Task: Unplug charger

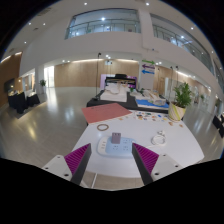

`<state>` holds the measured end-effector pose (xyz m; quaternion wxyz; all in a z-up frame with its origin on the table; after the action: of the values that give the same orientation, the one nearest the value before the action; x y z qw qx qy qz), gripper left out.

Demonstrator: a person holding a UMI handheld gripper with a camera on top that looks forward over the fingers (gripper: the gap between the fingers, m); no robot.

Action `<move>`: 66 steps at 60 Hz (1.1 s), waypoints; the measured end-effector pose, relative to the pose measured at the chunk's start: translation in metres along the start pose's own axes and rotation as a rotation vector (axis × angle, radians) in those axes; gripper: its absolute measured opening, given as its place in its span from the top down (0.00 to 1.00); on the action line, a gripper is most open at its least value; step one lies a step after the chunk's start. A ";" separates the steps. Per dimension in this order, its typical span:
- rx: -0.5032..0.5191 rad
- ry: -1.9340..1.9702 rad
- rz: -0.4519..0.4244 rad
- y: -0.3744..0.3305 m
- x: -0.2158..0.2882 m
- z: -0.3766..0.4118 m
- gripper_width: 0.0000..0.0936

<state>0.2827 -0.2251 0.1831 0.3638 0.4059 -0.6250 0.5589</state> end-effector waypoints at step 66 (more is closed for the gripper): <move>-0.149 0.117 -0.159 0.156 0.074 -0.052 0.81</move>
<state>0.1099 -0.1737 0.1933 0.4719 0.3926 -0.6083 0.5031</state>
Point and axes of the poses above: the point between the fingertips, and its own axes, seen from behind it with the camera up: z to the left, x up, y forward, the way the camera looks, the point moved 9 cm from there along -y, backward, against the way the camera looks, and after that the axes turned 8 degrees about -x, right-handed, at the moved point
